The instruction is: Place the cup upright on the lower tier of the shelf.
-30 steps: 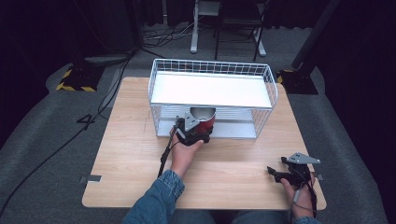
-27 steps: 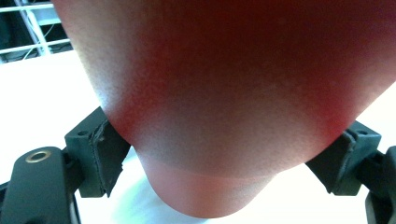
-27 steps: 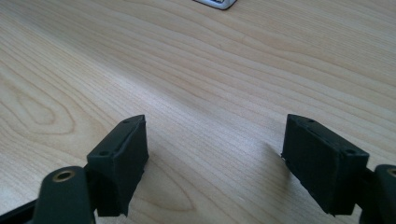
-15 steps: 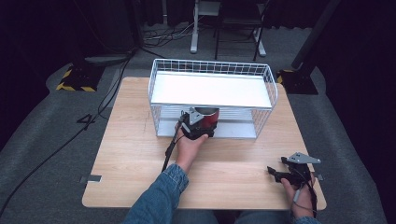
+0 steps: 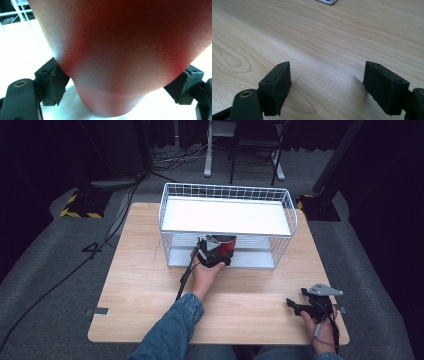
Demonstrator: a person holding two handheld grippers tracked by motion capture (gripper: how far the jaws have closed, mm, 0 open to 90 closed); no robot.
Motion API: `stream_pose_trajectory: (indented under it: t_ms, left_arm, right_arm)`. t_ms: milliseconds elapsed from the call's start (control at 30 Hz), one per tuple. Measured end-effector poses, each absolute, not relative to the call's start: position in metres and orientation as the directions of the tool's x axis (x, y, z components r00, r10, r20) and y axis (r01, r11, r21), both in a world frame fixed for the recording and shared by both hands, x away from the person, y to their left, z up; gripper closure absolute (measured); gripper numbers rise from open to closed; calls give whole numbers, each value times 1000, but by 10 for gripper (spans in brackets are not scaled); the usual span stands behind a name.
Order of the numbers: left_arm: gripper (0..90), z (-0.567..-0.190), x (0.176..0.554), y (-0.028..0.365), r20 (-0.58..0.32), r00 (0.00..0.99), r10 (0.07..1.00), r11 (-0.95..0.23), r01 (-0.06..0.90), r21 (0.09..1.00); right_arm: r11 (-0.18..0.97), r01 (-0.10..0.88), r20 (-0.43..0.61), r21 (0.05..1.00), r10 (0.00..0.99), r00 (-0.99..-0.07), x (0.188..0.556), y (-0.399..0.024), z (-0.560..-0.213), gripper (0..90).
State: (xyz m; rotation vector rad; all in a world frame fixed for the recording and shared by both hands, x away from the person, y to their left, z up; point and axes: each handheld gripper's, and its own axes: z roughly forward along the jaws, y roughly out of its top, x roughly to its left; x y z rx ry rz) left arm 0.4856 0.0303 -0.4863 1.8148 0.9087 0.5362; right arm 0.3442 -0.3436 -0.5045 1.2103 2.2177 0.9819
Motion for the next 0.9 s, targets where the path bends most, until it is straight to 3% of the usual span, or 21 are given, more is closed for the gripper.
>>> stream_pose_trajectory:
  t_ms: [100, 900]
  left_arm:
    - [166, -488, 484, 30, -65, 602, 796, -220, 388, 895]
    - [151, -488, 478, 32, -80, 585, 807, -213, 414, 885]
  right_arm:
    - [370, 544, -36, 753, 849, -528, 344, -343, -505, 227]
    - [376, 538, -46, 755, 848, -528, 343, -343, -505, 227]
